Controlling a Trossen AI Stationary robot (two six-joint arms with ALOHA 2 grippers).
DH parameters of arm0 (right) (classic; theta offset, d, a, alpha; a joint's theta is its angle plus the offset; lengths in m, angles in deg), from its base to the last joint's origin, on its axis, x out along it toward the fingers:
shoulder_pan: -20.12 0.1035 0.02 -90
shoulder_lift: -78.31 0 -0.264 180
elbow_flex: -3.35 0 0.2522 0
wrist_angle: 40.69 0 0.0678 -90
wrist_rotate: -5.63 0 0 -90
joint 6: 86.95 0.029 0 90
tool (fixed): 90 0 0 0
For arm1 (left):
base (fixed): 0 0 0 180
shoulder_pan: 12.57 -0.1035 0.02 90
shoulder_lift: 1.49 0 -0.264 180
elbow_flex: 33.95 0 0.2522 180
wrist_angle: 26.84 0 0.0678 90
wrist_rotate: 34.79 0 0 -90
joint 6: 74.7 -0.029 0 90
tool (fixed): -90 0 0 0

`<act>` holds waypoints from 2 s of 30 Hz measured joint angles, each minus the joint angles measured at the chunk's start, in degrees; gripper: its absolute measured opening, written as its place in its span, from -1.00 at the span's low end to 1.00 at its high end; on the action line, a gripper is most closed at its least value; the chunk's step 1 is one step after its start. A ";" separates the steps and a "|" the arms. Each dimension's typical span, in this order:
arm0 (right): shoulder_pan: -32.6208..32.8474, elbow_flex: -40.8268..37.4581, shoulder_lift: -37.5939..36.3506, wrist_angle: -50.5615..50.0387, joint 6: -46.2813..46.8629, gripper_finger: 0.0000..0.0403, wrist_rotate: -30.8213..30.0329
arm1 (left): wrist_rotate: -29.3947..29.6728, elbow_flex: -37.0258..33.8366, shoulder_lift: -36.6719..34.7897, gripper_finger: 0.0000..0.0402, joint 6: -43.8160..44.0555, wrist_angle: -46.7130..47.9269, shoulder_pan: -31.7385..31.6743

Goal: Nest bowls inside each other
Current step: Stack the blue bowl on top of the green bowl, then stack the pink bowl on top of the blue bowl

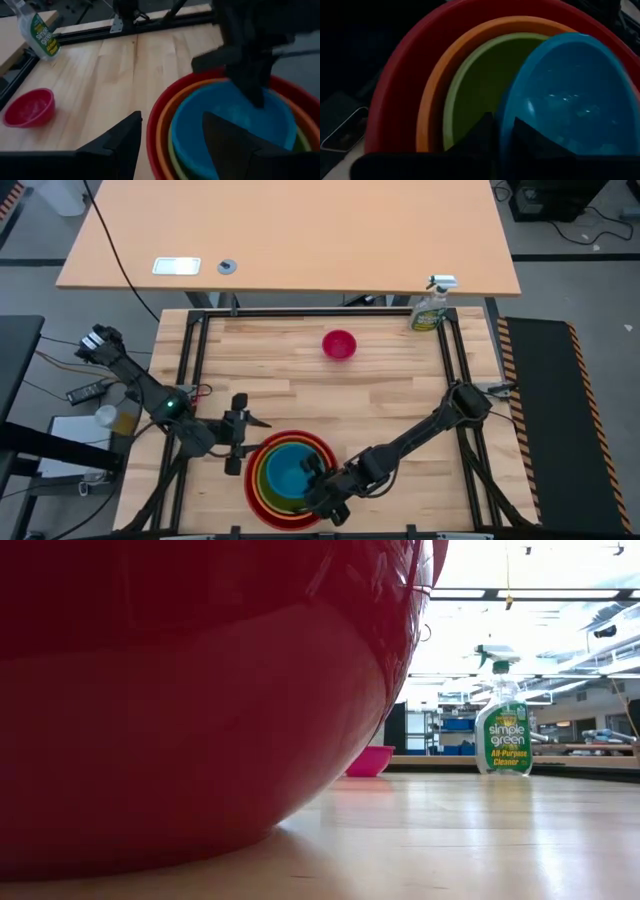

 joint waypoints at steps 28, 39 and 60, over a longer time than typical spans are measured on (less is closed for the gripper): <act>0.46 13.18 -5.30 -25.30 15.87 0.06 -12.76 | -0.23 4.42 0.94 0.06 2.87 -6.42 3.67; -5.80 10.00 -8.93 -37.11 18.71 0.06 -19.03 | 0.26 4.46 3.25 0.06 0.93 -12.27 7.90; -30.95 -26.36 -30.54 -17.48 14.10 0.06 -13.70 | 3.99 4.31 11.26 0.06 2.12 -17.26 15.50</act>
